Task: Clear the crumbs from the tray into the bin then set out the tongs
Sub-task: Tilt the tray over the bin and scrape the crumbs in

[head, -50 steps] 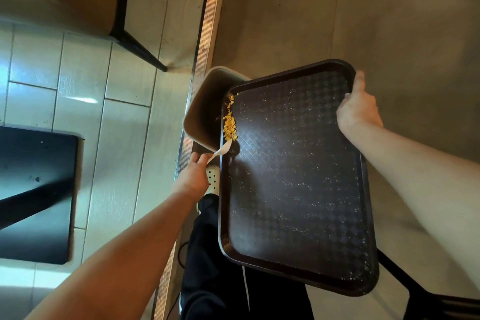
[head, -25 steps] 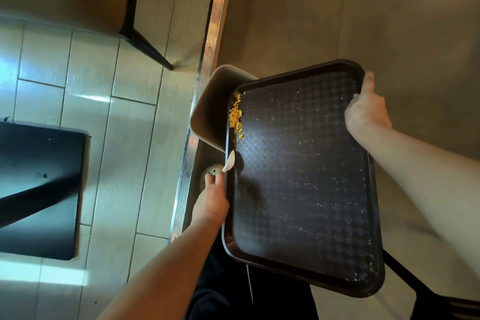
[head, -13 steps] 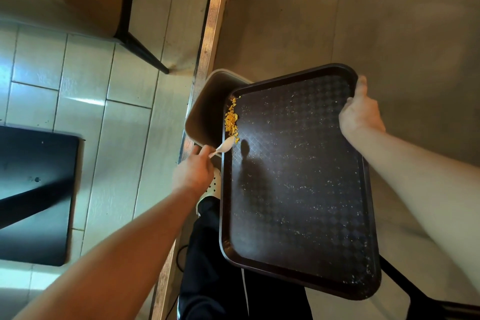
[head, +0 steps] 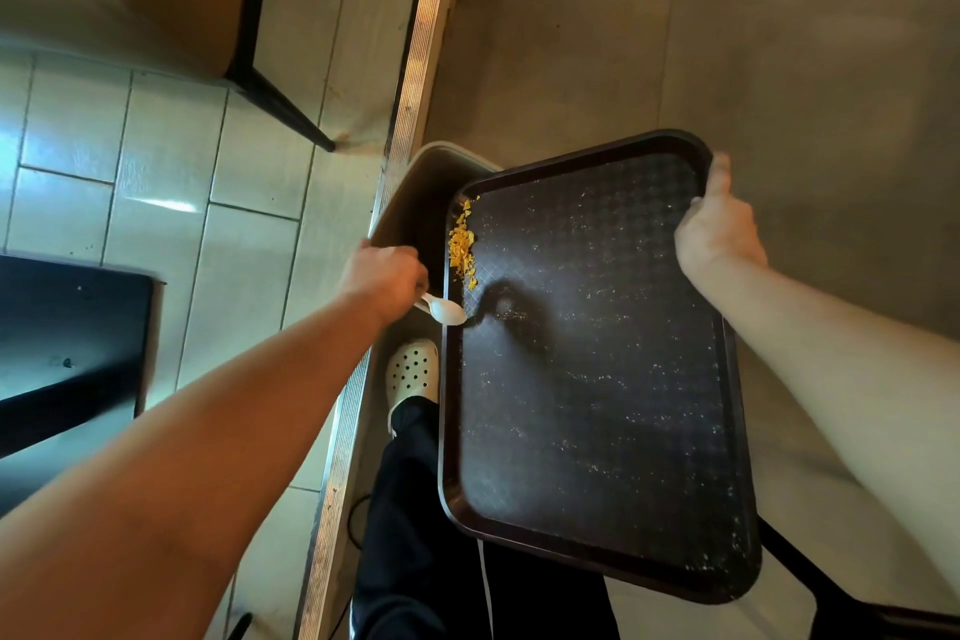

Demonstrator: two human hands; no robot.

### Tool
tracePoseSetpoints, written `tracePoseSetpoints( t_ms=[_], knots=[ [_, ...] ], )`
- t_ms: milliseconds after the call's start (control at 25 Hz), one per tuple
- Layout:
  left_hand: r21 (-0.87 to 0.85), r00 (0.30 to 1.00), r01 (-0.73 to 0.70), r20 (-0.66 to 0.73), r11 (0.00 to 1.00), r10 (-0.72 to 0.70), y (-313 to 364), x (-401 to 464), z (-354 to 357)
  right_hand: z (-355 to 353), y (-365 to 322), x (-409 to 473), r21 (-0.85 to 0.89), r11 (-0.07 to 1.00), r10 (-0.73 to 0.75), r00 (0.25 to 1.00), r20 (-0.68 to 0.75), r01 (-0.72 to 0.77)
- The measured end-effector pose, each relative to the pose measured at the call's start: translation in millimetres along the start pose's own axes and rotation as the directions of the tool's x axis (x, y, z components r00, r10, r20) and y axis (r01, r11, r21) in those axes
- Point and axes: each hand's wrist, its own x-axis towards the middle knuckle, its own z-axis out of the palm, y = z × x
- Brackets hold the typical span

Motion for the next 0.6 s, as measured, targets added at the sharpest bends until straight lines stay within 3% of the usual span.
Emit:
tracePoseSetpoints(
  t_ms=[120, 240, 440, 600],
  knots=[
    [0.184, 0.997, -0.055, -0.042, 0.981, 0.064, 8, 12, -11, 1, 2, 0, 0.002, 1.000, -0.001, 1.000, -0.007, 0.001],
    [0.261, 0.994, -0.047, -0.081, 0.964, 0.070, 11, 18, -21, 3, 2, 0, 0.005, 1.000, 0.003, 1.000, -0.005, -0.003],
    [0.114, 0.986, -0.049, -0.155, 0.992, 0.066, 3, 14, -23, 6, 3, -2, -0.001, 1.000, 0.012, 1.000, -0.003, -0.012],
    [-0.002, 0.991, -0.120, -0.057, 0.993, 0.120, -5, 7, -13, 5, 4, -2, -0.003, 1.000, 0.022, 1.000, 0.001, -0.022]
  ],
)
